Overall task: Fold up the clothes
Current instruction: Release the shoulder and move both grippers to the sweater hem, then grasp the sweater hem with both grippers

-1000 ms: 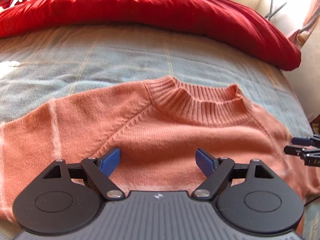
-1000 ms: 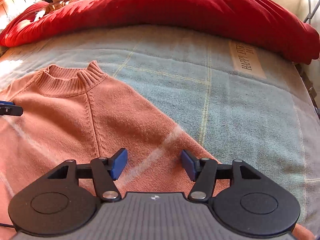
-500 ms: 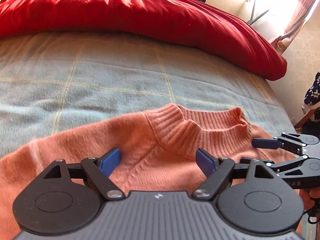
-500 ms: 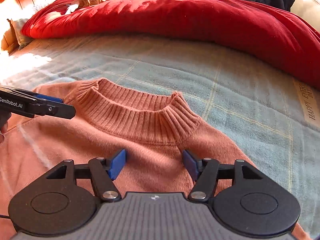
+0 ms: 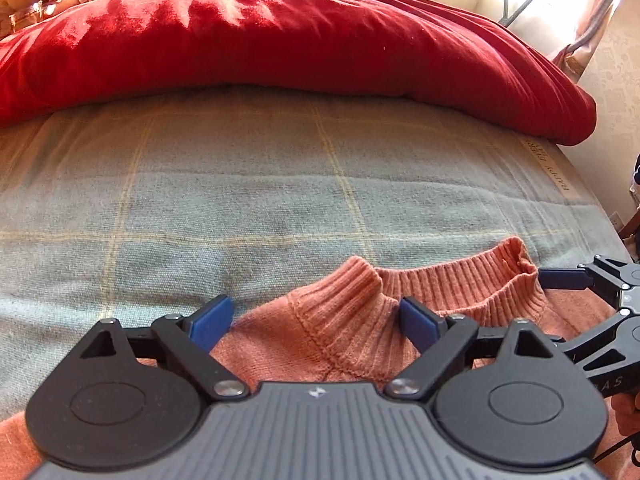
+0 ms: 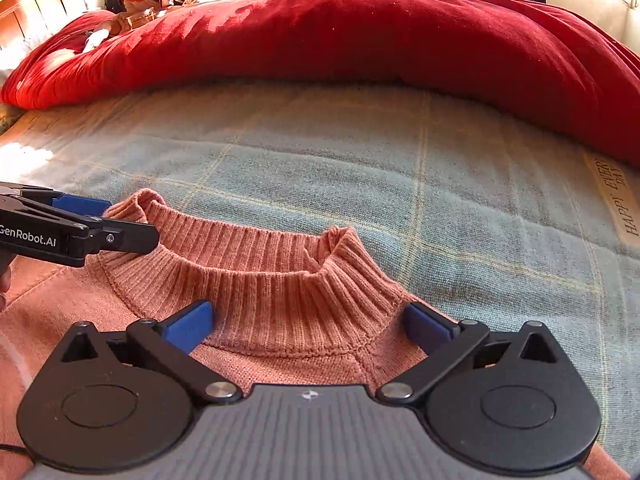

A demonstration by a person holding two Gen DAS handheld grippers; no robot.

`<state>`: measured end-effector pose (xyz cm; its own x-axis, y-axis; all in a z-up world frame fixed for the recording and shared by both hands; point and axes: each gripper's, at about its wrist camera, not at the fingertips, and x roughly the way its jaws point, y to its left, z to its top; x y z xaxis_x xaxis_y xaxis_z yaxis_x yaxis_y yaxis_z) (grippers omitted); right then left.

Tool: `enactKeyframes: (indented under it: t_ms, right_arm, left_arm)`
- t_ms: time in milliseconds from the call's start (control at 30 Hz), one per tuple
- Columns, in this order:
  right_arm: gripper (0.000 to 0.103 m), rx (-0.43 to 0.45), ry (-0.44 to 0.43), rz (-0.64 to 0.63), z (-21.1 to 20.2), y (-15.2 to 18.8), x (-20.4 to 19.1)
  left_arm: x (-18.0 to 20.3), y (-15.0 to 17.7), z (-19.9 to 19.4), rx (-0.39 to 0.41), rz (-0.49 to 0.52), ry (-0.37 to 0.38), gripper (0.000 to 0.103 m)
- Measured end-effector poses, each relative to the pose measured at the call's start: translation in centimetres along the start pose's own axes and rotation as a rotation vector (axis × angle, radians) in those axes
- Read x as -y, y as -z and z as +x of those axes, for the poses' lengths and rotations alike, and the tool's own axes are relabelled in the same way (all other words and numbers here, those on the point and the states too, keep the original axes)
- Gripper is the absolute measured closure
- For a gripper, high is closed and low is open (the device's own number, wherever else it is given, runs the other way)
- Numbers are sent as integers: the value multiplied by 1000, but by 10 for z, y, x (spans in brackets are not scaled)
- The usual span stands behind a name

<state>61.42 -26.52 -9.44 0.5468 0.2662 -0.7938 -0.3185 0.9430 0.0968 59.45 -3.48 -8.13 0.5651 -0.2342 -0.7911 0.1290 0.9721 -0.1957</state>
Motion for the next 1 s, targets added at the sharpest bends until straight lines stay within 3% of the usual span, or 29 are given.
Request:
enactKeyframes:
  t_ms: [200,567,867,1000]
  right_arm:
    - [0,16,-37,26,-43,-1,0]
    - [0,29,-61,25,-131,35,-15]
    - [0,-48,-97,114,-158,72,-29]
    - [0,-98,-122,165,-148,89,-33]
  left_arm:
    - [28,-1,-34,1,75,-69,14]
    - [81,22,-92,-43,183,-84,14]
    - [95,52,-105,-168,162,-93,14]
    - [97,65,-95,-219,153,-94,14]
